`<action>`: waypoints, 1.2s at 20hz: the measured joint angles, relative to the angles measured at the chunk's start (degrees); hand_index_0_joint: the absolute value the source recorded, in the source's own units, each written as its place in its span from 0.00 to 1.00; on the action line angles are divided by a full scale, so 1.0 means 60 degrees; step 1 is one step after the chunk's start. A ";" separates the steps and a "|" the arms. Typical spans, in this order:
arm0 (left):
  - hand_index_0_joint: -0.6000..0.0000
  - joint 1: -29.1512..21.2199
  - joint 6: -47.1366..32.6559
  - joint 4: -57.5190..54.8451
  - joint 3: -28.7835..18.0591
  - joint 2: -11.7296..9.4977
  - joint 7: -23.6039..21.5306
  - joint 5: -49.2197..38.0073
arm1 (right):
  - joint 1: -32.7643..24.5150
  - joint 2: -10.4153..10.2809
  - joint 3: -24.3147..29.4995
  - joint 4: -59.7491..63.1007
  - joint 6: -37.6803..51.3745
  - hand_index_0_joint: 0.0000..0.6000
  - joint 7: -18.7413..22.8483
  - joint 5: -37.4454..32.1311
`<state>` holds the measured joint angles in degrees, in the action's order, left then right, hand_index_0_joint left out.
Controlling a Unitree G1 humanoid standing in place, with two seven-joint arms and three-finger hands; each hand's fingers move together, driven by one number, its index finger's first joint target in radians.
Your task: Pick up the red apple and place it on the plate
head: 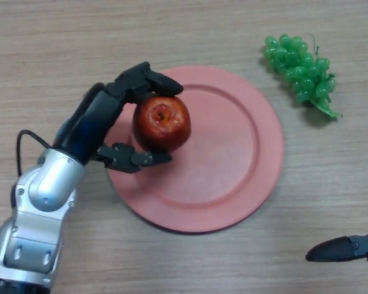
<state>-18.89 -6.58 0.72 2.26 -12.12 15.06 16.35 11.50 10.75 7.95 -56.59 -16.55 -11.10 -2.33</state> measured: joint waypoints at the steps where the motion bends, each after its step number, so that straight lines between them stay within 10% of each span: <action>1: 0.42 0.0003 0.0005 -0.0029 0.0086 0.0104 0.0019 -0.0314 | -0.0008 -0.0001 0.0108 0.0000 0.0000 0.00 -0.0003 -0.0001; 4: 1.00 0.0260 0.0624 -0.0636 0.0229 0.0103 0.0024 -0.0802 | -0.0018 -0.0002 0.0151 0.0000 0.0000 0.00 -0.0008 -0.0001; 15: 1.00 0.1917 0.3500 -0.4076 0.0078 -0.0017 -0.0530 -0.1711 | -0.0737 0.0040 -0.0073 -0.0038 -0.0685 0.00 -0.0080 0.0465; 24: 1.00 0.2801 0.6798 -0.7760 -0.3171 -0.0711 -0.0536 -0.5904 | -0.1081 0.0252 -0.0686 0.0094 -0.1113 0.00 -0.1095 0.0595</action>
<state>-2.08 34.21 -45.84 -16.76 -16.39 11.85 -19.08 5.02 12.26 3.84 -56.02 -23.23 -17.67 1.25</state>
